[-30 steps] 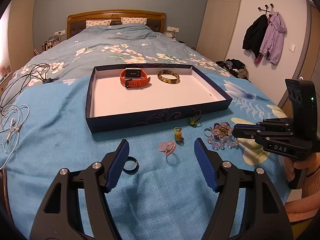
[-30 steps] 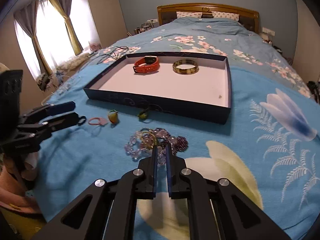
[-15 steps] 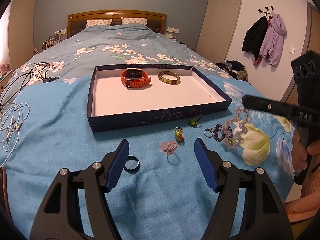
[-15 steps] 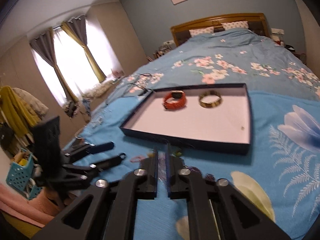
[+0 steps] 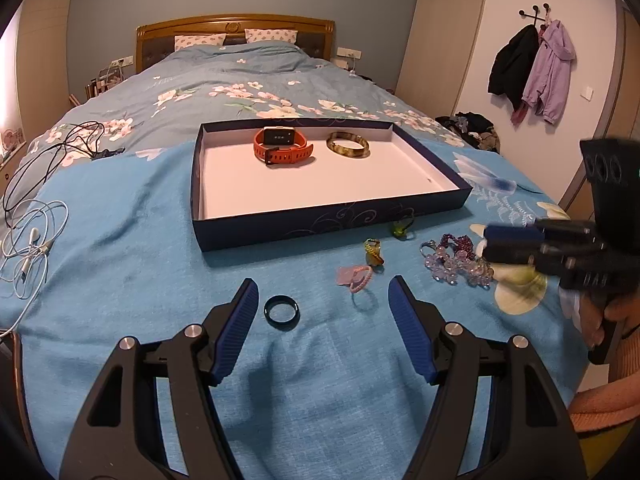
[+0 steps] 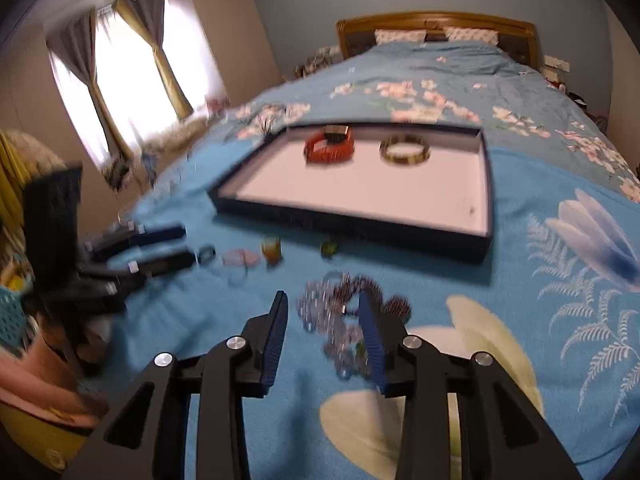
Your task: Organize jewelry
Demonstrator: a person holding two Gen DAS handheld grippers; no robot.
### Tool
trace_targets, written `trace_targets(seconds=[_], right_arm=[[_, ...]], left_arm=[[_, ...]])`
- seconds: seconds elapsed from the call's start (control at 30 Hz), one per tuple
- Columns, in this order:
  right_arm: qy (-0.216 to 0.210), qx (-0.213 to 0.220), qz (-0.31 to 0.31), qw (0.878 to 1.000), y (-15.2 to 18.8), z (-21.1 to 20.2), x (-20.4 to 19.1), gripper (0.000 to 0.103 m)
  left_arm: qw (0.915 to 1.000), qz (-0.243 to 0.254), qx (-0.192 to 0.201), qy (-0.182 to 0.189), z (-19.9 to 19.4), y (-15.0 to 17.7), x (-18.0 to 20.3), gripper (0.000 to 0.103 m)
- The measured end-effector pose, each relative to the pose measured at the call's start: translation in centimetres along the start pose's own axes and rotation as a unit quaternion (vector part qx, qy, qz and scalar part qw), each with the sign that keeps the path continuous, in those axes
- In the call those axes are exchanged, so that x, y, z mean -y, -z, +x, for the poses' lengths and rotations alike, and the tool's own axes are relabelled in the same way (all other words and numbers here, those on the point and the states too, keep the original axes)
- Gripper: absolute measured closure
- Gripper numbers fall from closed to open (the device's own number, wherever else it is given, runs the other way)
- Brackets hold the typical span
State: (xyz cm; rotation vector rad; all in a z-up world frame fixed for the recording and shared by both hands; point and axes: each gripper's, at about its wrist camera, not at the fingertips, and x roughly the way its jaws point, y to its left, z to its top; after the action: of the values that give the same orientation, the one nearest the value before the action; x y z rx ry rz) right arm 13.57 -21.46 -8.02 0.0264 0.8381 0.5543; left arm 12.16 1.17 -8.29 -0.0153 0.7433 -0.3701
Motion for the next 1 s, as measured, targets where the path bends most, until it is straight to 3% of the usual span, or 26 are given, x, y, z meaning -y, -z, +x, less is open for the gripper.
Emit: trace_targets(seconds=[0.23,0.33,0.43,0.47,0.6,0.83,1.0], right_arm=[[0.047,-0.019,-0.044,0.998,0.6,1.7,-1.1,0.068],[0.054,-0.026,-0.056,0.997,0.6,2.1,-1.1,0.086],[0.056,-0.02,-0.055,0.997,0.6,1.7,-0.9,0.089],[0.055,-0.017,-0.056,0.997,0.6,1.5,-0.9,0.096],[0.035,-0.002,-0.044,0.998,0.2,0.4,-0.5,0.096],[-0.002,0.029,-0.016,0.999,-1.0,-1.6,0.0,0.096],[-0.017,0.051,-0.013,0.998,-2.0,-2.6,-0.3,0.096]], left_arm=[[0.9998,0.007,-0.015,-0.006,0.6,0.0,-0.1,0.036],[0.9997,0.014,-0.021,-0.004,0.8,-0.1,0.0,0.036],[0.9991,0.037,-0.022,-0.004,1.3,-0.5,0.7,0.037],[0.9988,0.043,-0.022,-0.003,1.5,-0.6,0.9,0.038],[0.9971,0.068,-0.035,-0.002,2.7,-1.1,1.8,0.04],[0.9958,0.061,-0.066,0.015,4.4,-1.4,1.6,0.057],[0.9951,0.056,-0.078,0.023,5.0,-1.4,1.4,0.064]])
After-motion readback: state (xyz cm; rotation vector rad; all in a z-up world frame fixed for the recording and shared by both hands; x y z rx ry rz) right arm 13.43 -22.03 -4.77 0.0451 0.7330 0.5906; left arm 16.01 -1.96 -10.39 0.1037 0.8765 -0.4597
